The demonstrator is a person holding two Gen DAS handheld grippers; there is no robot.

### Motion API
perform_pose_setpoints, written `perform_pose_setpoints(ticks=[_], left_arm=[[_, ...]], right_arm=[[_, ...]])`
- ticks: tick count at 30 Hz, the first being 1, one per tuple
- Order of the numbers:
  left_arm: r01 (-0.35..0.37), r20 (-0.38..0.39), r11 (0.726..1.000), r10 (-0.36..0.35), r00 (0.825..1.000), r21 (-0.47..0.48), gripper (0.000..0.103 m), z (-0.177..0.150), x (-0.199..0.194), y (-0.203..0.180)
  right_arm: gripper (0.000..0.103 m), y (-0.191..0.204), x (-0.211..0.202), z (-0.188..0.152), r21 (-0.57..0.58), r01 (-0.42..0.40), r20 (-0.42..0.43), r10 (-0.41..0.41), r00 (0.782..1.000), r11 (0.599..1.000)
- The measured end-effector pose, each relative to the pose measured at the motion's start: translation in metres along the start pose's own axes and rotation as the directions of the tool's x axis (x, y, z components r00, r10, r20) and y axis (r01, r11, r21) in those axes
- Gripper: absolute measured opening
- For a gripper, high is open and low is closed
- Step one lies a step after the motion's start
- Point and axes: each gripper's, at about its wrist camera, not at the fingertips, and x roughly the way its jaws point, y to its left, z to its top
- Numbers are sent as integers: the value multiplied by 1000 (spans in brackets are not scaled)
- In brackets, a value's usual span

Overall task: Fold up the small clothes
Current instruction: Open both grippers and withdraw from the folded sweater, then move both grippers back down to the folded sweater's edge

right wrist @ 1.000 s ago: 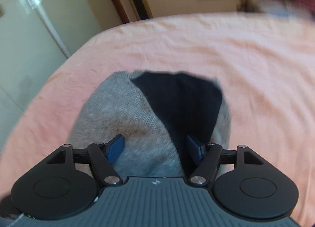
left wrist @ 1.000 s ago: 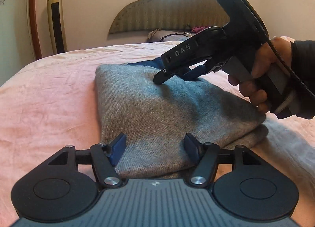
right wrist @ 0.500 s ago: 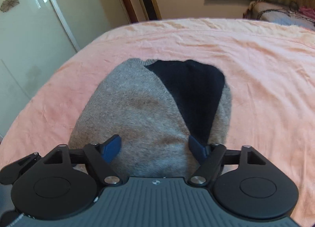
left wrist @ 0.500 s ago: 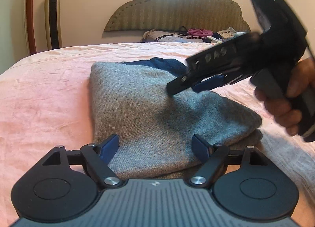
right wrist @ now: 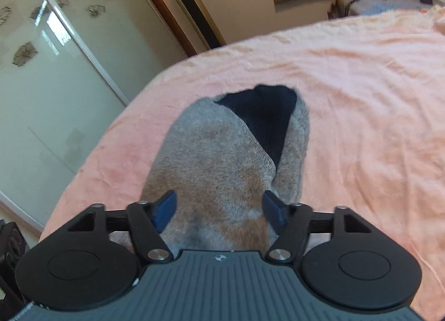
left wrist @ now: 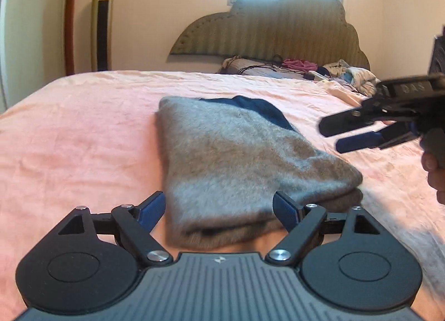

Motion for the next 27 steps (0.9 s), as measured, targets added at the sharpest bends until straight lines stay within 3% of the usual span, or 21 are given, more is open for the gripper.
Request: perform_pose_setpoints(ticks=[3,4,5,8,10,12,13,15,18,23,25,27], left_arm=[[-57,-49,998,59,997,30,84,-4,3,-1],[-66,-55,998,67,996,21,84,-4,4,0],[-66,-62,998,66,996,4,84,-3,7,3],[-61,-56,997,59,997,-38,84,-3,10,9],[-64,-81,997,60,995,-43,84,-5,14,11],[-65,-88,996,60,994,-54,84,-5,14,13],[-65,-87,996,60,994,-57,84,-5,12,13],[-76,-91,996,71,993,-53,84,-8,6,12],[-99,-107,993,93,990,-56,85,-14,-3,12],[-140,-124,990,135,983,-27,89,-20,-9,3],[-169,-132,986,165,977,-14,90,-20,-8,-1],[-166,-134,983,156,979,-72,90,-14,-14,1]], right_arm=[[73,-10,-14,-12,22,16,1,-16,1000,1000],[67,-10,-14,-16,16,23,-1,-23,1000,1000],[61,-9,-14,-20,4,33,-2,-33,999,999],[60,6,-12,-26,-80,37,28,-35,999,996],[60,9,-7,-28,-87,8,-3,-8,1000,996],[64,4,8,-33,-86,42,-68,-48,997,995],[58,-3,15,-36,-80,56,-82,-63,995,995],[57,-8,10,-36,-37,34,-62,-37,997,999],[65,2,-8,-40,-33,46,-29,-47,998,998],[92,14,-30,-63,-68,129,12,-128,992,989],[92,15,-28,-72,-83,187,1,-187,982,979],[92,17,-26,-75,-85,215,4,-215,977,973]])
